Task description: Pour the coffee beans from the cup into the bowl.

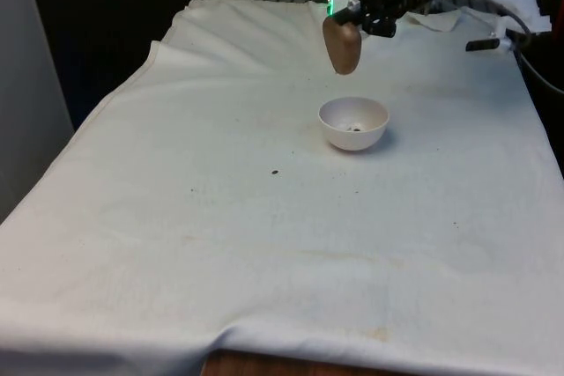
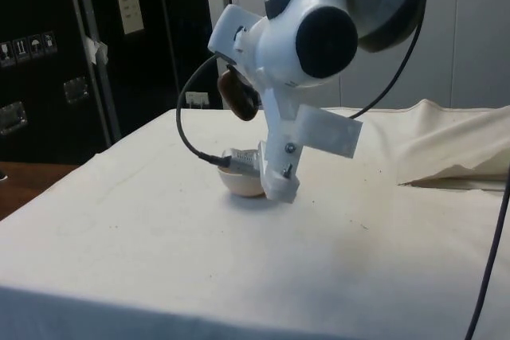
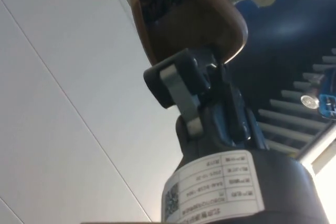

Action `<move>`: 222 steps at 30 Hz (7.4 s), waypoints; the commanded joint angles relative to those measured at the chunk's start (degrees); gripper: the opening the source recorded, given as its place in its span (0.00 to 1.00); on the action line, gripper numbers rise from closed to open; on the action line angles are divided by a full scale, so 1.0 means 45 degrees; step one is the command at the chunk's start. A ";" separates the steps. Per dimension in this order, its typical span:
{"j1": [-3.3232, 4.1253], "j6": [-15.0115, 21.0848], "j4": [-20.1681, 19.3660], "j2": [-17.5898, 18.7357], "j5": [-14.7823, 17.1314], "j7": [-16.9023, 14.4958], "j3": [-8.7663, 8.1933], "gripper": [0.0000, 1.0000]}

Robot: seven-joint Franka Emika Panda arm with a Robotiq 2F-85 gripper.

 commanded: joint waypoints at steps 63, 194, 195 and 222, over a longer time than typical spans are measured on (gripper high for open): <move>0.0076 -0.5857 0.0446 0.2457 -0.0726 0.2075 0.1986 0.00; -0.0700 0.3298 0.2432 -0.0267 -0.0280 0.0509 -0.3425 0.00; -0.0700 0.3374 0.2432 -0.0267 -0.0255 0.0433 -0.3489 0.00; -0.0713 0.4354 0.2457 -0.0242 0.1846 -0.1655 -0.4100 0.00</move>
